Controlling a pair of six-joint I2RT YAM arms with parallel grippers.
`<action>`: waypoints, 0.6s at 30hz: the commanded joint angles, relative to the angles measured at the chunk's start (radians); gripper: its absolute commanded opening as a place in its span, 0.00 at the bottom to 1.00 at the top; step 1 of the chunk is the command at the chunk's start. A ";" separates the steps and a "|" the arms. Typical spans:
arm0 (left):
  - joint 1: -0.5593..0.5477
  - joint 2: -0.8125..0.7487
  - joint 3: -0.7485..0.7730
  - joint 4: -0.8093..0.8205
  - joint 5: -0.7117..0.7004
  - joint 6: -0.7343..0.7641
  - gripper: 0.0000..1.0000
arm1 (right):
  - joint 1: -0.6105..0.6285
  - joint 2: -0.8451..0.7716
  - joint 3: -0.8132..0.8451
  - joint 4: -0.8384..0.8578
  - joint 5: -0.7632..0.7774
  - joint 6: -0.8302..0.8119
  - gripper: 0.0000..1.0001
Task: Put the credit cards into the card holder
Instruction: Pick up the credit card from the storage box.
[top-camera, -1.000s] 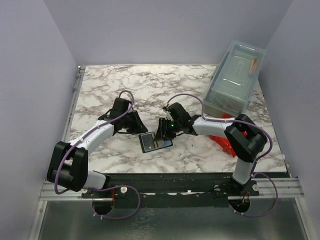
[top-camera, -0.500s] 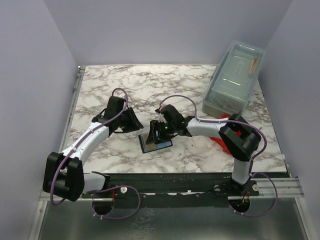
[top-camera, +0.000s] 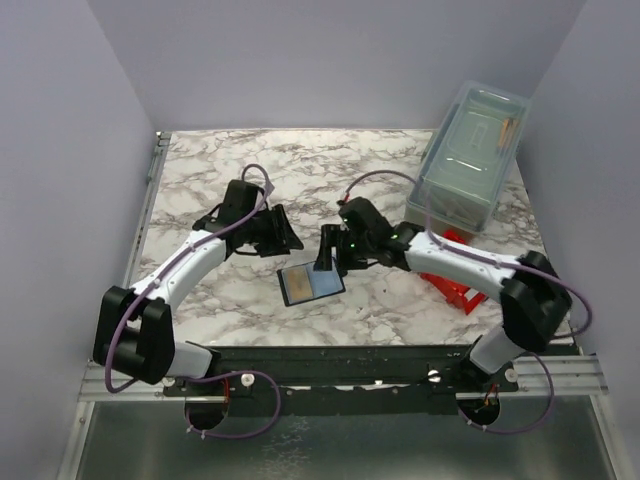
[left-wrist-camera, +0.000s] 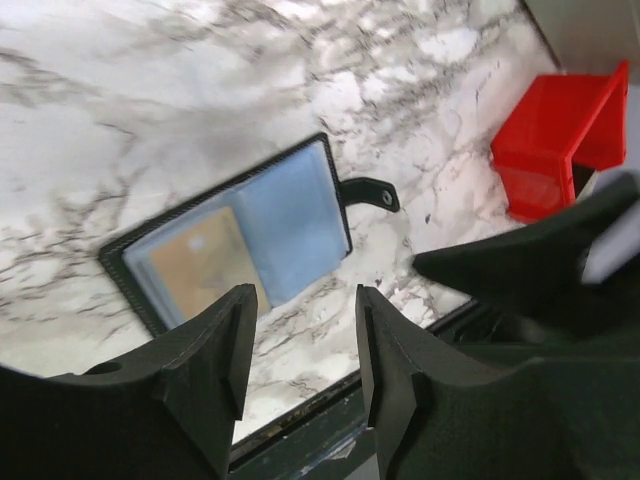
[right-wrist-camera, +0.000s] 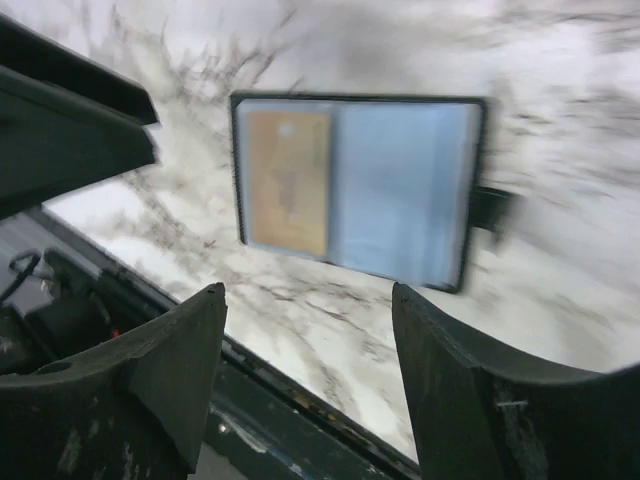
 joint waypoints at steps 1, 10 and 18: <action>-0.117 0.089 0.060 0.057 0.080 0.006 0.51 | -0.043 -0.244 -0.003 -0.402 0.413 0.030 0.71; -0.331 0.304 0.255 0.155 0.144 0.009 0.51 | -0.304 -0.718 -0.158 -0.851 0.759 0.338 0.89; -0.336 0.283 0.210 0.171 0.209 0.034 0.52 | -0.465 -0.703 -0.217 -0.927 0.831 0.576 0.89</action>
